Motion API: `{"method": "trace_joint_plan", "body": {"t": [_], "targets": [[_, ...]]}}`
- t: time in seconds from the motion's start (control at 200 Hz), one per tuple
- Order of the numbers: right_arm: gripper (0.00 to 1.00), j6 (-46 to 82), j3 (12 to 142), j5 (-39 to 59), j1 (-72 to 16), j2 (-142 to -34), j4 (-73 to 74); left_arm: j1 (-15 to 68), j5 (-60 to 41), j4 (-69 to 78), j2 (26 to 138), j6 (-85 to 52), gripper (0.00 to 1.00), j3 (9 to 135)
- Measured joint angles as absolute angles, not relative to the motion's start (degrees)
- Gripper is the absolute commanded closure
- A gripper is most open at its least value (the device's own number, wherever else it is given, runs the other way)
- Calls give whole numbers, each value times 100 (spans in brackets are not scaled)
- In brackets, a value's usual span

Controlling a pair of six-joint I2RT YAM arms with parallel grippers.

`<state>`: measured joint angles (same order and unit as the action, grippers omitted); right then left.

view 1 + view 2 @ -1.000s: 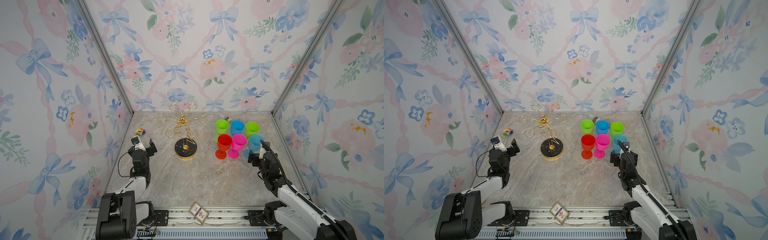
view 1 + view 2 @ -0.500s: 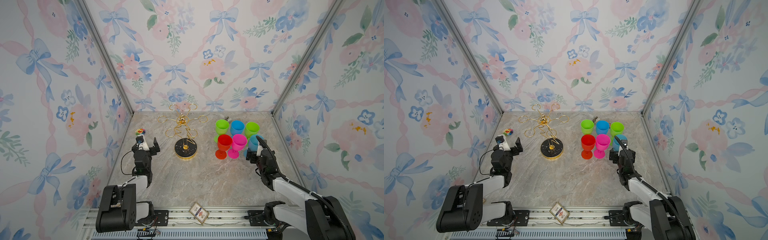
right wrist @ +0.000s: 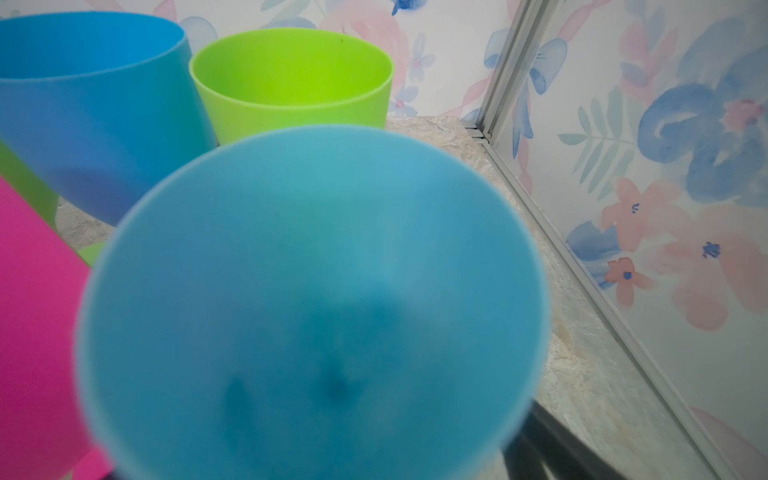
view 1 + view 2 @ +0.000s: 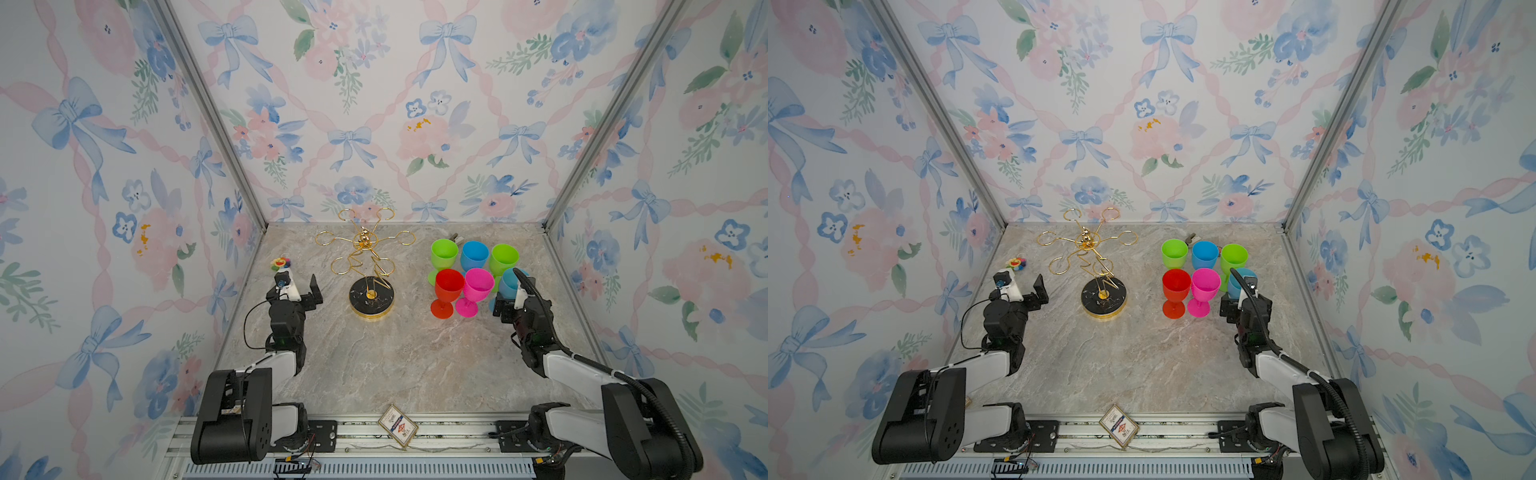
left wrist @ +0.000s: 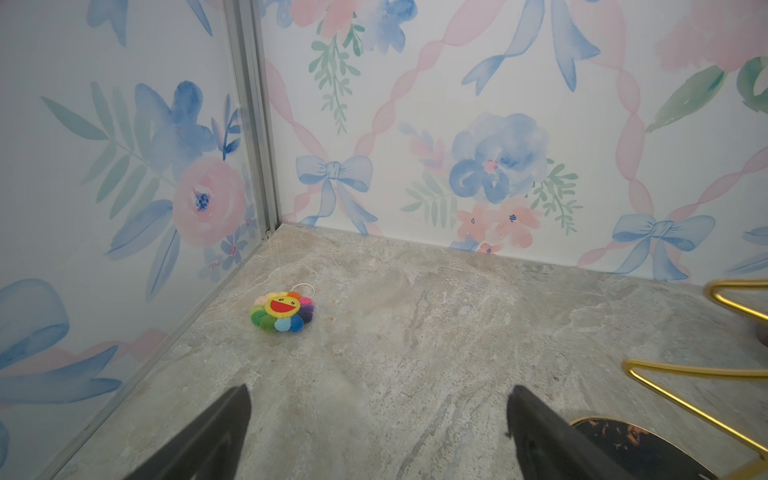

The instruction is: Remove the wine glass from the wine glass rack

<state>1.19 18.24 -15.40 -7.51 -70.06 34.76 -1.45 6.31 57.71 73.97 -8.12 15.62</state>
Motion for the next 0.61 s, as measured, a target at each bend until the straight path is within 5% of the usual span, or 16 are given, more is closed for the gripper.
{"method": "trace_joint_plan", "body": {"t": [0.605], "targets": [[3, 78, 1831, -1153, -480, -7837, 4534, 410, 1133, 7590, 8809, -602, 2, 847]]}}
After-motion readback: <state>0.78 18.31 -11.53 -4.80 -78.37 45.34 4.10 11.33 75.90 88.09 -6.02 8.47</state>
